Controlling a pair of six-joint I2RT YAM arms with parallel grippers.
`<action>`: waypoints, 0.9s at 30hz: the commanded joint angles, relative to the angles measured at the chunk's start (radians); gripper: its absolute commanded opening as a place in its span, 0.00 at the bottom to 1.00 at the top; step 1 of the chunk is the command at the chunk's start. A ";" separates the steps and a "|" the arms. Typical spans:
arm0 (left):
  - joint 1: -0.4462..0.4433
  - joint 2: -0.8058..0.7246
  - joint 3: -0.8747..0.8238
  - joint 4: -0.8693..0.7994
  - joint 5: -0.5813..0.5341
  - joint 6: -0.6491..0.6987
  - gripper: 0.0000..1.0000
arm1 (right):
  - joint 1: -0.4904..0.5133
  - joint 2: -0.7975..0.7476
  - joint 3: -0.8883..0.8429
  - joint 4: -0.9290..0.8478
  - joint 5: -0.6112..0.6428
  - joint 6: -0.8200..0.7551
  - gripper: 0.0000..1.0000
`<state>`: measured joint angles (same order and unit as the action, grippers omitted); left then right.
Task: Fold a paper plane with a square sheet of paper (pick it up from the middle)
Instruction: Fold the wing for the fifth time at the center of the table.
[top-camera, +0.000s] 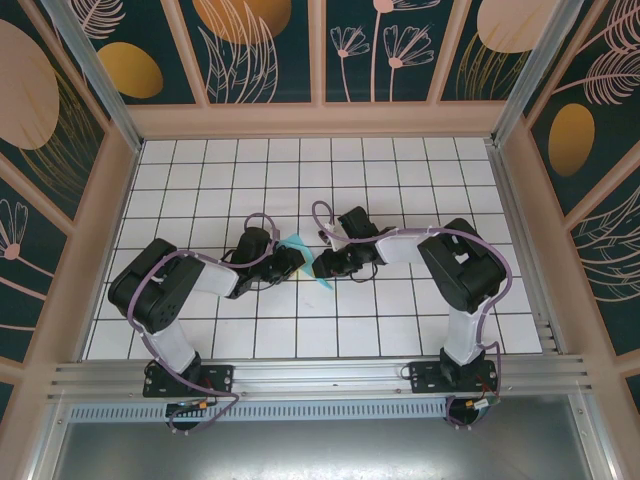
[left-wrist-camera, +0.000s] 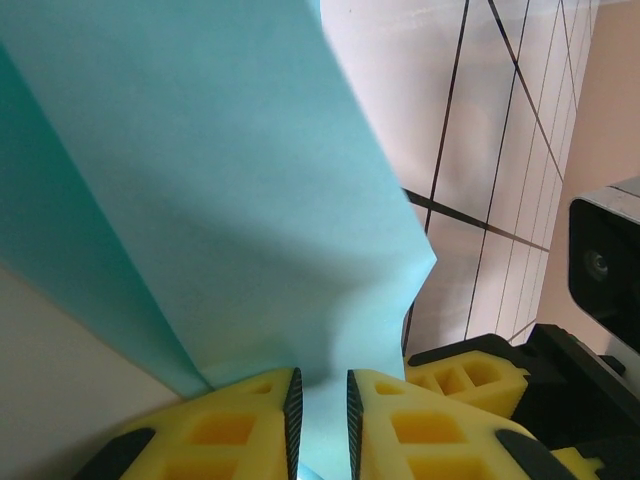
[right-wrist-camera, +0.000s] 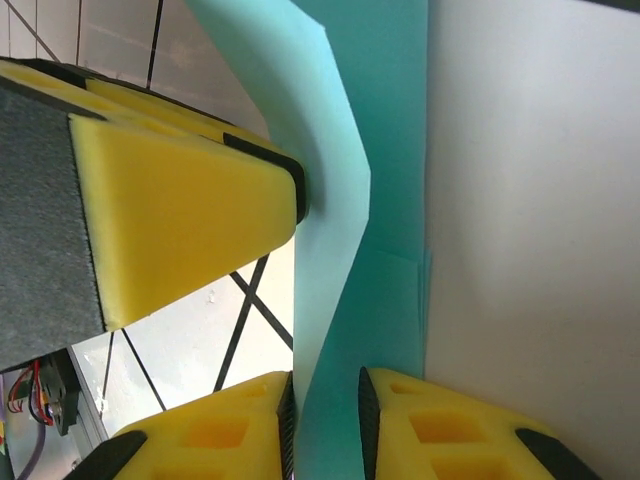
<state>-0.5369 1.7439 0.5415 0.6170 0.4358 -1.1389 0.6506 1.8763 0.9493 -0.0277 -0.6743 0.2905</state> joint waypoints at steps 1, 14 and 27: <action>-0.003 0.020 0.001 -0.031 -0.021 -0.010 0.23 | 0.003 -0.029 0.005 -0.055 0.021 -0.050 0.24; -0.003 -0.051 -0.005 0.001 0.004 0.014 0.25 | -0.002 0.103 0.025 -0.064 -0.016 -0.053 0.05; -0.033 -0.036 -0.008 0.076 0.050 -0.001 0.26 | -0.013 0.122 0.039 -0.092 -0.015 -0.044 0.04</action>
<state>-0.5602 1.6913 0.5274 0.6628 0.4709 -1.1381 0.6296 1.9350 0.9890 -0.0692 -0.7387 0.2455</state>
